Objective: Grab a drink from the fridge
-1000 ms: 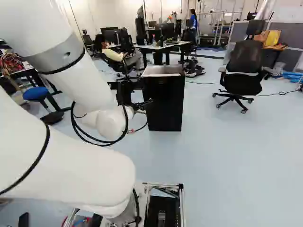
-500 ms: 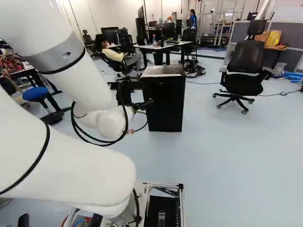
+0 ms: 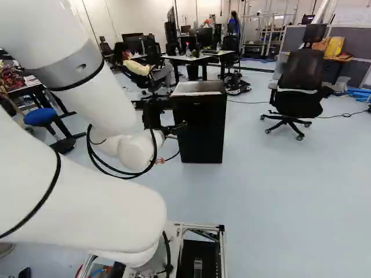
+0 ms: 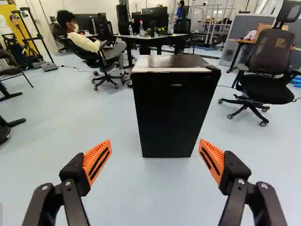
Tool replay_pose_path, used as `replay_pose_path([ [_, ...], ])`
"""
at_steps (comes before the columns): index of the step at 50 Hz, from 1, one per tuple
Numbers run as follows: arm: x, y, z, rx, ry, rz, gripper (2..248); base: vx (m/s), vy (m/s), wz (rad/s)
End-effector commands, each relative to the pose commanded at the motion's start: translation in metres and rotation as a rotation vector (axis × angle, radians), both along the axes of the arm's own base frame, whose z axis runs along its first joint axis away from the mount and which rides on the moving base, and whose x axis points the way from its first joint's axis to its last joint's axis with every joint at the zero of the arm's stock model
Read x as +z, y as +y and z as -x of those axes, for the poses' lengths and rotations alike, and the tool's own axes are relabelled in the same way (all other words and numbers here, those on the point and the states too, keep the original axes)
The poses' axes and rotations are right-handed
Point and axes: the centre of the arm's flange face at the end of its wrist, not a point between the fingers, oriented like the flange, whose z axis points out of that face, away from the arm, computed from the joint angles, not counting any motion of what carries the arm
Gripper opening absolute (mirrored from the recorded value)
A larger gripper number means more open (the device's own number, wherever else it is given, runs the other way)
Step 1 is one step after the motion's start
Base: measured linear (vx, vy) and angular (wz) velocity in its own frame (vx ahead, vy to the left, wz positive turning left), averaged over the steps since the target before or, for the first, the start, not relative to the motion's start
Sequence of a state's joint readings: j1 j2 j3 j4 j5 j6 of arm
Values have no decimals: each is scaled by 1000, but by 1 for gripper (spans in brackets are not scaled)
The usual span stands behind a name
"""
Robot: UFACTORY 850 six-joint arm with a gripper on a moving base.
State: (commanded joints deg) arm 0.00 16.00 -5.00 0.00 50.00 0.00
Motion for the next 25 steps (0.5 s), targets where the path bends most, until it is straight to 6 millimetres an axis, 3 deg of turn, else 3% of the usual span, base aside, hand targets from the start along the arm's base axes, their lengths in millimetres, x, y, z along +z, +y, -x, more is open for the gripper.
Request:
replay_pose_path([
  [25, 0, 0, 0, 0, 0, 0, 247, 68, 42, -13],
])
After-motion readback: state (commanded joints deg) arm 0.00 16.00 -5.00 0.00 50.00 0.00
